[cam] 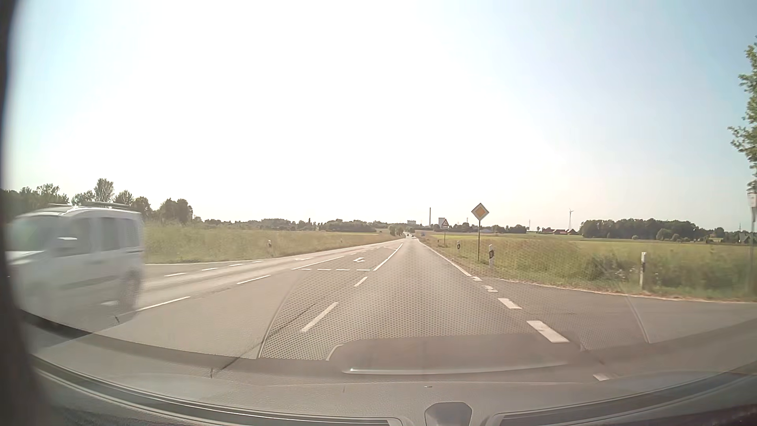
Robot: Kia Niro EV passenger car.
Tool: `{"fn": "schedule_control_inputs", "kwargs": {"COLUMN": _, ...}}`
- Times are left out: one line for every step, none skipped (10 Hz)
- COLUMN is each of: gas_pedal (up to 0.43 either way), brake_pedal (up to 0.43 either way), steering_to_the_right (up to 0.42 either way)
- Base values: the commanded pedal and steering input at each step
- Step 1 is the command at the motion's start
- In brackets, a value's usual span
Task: Follow the waypoints while adhering to traffic rules and regulations
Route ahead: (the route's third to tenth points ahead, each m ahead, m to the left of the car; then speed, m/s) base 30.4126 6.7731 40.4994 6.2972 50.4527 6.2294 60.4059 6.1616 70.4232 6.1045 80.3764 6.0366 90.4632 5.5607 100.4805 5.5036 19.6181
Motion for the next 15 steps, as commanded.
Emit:
{"fn": "schedule_control_inputs", "kwargs": {"gas_pedal": 0.177, "brake_pedal": 0.006, "steering_to_the_right": 0.004}}
{"fn": "schedule_control_inputs", "kwargs": {"gas_pedal": 0.177, "brake_pedal": 0.006, "steering_to_the_right": 0.006}}
{"fn": "schedule_control_inputs", "kwargs": {"gas_pedal": 0.177, "brake_pedal": 0.006, "steering_to_the_right": 0.006}}
{"fn": "schedule_control_inputs", "kwargs": {"gas_pedal": 0.177, "brake_pedal": 0.006, "steering_to_the_right": 0.006}}
{"fn": "schedule_control_inputs", "kwargs": {"gas_pedal": 0.177, "brake_pedal": 0.006, "steering_to_the_right": 0.006}}
{"fn": "schedule_control_inputs", "kwargs": {"gas_pedal": 0.177, "brake_pedal": 0.006, "steering_to_the_right": 0.006}}
{"fn": "schedule_control_inputs", "kwargs": {"gas_pedal": 0.177, "brake_pedal": 0.006, "steering_to_the_right": 0.005}}
{"fn": "schedule_control_inputs", "kwargs": {"gas_pedal": 0.177, "brake_pedal": 0.006, "steering_to_the_right": 0.005}}
{"fn": "schedule_control_inputs", "kwargs": {"gas_pedal": 0.177, "brake_pedal": 0.006, "steering_to_the_right": 0.005}}
{"fn": "schedule_control_inputs", "kwargs": {"gas_pedal": 0.177, "brake_pedal": 0.006, "steering_to_the_right": 0.005}}
{"fn": "schedule_control_inputs", "kwargs": {"gas_pedal": 0.177, "brake_pedal": 0.006, "steering_to_the_right": 0.004}}
{"fn": "schedule_control_inputs", "kwargs": {"gas_pedal": 0.177, "brake_pedal": 0.006, "steering_to_the_right": 0.004}}
{"fn": "schedule_control_inputs", "kwargs": {"gas_pedal": 0.177, "brake_pedal": 0.006, "steering_to_the_right": 0.004}}
{"fn": "schedule_control_inputs", "kwargs": {"gas_pedal": 0.177, "brake_pedal": 0.006, "steering_to_the_right": 0.004}}
{"fn": "schedule_control_inputs", "kwargs": {"gas_pedal": 0.177, "brake_pedal": 0.006, "steering_to_the_right": 0.004}}
